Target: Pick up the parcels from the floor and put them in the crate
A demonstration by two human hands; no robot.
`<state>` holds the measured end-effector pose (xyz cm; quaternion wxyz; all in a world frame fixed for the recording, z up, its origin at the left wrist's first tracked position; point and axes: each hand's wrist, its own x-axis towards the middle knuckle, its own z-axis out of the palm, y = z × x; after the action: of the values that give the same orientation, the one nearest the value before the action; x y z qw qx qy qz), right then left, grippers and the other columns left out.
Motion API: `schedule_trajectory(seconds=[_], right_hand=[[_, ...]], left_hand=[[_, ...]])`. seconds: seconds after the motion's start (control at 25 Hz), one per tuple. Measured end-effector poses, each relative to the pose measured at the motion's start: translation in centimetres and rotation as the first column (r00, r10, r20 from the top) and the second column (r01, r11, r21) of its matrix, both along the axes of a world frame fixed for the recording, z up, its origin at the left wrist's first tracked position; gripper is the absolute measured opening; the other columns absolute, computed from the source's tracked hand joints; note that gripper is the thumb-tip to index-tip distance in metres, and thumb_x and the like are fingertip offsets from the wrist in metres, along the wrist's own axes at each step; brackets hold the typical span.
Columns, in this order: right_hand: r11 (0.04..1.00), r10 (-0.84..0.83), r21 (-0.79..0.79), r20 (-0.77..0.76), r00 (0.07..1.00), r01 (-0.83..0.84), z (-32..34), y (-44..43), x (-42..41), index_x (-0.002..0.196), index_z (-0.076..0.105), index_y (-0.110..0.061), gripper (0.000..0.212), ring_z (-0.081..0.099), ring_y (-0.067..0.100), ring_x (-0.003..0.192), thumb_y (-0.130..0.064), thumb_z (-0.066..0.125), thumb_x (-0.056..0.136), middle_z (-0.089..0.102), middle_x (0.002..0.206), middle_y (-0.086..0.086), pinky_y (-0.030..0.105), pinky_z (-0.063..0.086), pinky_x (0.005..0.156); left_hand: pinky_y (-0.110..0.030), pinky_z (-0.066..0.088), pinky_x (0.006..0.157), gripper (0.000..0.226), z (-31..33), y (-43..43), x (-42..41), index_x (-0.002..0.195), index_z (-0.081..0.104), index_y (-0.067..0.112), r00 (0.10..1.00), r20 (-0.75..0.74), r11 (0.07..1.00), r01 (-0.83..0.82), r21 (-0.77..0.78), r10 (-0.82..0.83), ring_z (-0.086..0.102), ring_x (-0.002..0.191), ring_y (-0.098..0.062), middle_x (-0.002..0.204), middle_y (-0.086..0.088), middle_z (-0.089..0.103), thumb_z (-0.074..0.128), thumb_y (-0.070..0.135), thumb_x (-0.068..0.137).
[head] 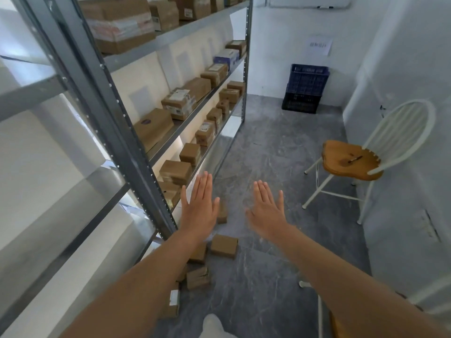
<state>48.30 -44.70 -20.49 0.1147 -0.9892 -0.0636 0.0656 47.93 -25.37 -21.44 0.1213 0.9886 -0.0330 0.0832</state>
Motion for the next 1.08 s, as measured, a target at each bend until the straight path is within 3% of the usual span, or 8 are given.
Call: schedule_trajectory(seconds=[0.16, 0.28, 0.44, 0.6, 0.92, 1.08], right_hand=[[0.999, -0.034, -0.043, -0.039, 0.999, 0.032, -1.1, -1.6, 4.6, 0.156, -0.012, -0.010, 0.074, -0.020, 0.015, 0.150, -0.039, 0.030, 0.102, -0.015, 0.165, 0.002, 0.051, -0.018, 0.117], [0.998, -0.040, -0.059, -0.067, 0.997, 0.036, -1.8, -1.8, 7.8, 0.156, -0.011, -0.010, 0.076, -0.019, 0.015, 0.150, -0.038, 0.033, 0.101, -0.014, 0.165, 0.002, 0.051, -0.018, 0.117], [0.994, -0.026, -0.108, -0.050, 0.998, 0.021, -2.7, -1.2, 12.4, 0.156, -0.009, -0.011, 0.077, -0.018, 0.013, 0.150, -0.038, 0.035, 0.099, -0.013, 0.165, 0.000, 0.050, -0.019, 0.116], [0.996, -0.009, -0.093, -0.135, 0.991, -0.004, -3.8, 0.5, 14.5, 0.156, -0.010, -0.011, 0.078, -0.018, 0.013, 0.150, -0.037, 0.036, 0.099, -0.013, 0.165, -0.001, 0.050, -0.018, 0.116], [0.961, 0.230, -0.099, -0.234, 0.945, -0.259, -7.7, 4.7, 20.7, 0.156, -0.010, -0.010, 0.075, -0.016, 0.015, 0.150, -0.039, 0.033, 0.102, -0.012, 0.165, 0.002, 0.050, -0.018, 0.116], [0.936, 0.336, -0.007, -0.287, 0.897, -0.353, -9.4, 5.2, 24.6, 0.156, -0.010, -0.010, 0.073, -0.017, 0.016, 0.150, -0.038, 0.031, 0.103, -0.013, 0.165, 0.003, 0.050, -0.018, 0.115]], left_hand=[[-0.047, -0.013, 0.116, 0.063, -2.6, -3.1, 3.8, 0.156, -0.005, 0.018, 0.996, -0.085, 0.993, -0.020, -0.115, 0.011, -0.014, 0.149, -0.011, 0.164, 0.004, -0.010, 0.021, 0.040, 0.104], [-0.051, -0.005, 0.120, 0.063, -4.4, -5.5, 6.1, 0.156, -0.005, 0.016, 0.991, -0.130, 0.994, 0.019, -0.110, -0.033, -0.014, 0.150, -0.013, 0.164, 0.002, -0.010, 0.021, 0.040, 0.104], [-0.051, -0.006, 0.119, 0.062, -5.3, -5.1, 11.0, 0.155, -0.005, 0.016, 0.989, -0.143, 0.990, 0.010, -0.144, -0.031, -0.012, 0.150, -0.015, 0.164, 0.001, -0.008, 0.020, 0.041, 0.104], [-0.050, -0.005, 0.121, 0.063, -6.6, -3.5, 13.3, 0.156, -0.005, 0.016, 0.983, -0.171, 0.985, -0.086, -0.147, 0.060, -0.012, 0.150, -0.014, 0.164, 0.001, -0.008, 0.021, 0.041, 0.104], [-0.052, 0.002, 0.119, 0.064, -11.0, 0.9, 15.0, 0.156, 0.004, 0.014, 0.934, -0.246, 0.946, -0.296, -0.135, 0.257, -0.005, 0.151, -0.016, 0.165, -0.002, 0.002, 0.025, 0.042, 0.103], [-0.053, 0.003, 0.118, 0.064, -12.4, 1.9, 17.0, 0.156, 0.011, 0.013, 0.819, -0.300, 0.820, -0.549, -0.162, 0.489, 0.002, 0.151, -0.017, 0.164, -0.003, 0.010, 0.028, 0.041, 0.101]])
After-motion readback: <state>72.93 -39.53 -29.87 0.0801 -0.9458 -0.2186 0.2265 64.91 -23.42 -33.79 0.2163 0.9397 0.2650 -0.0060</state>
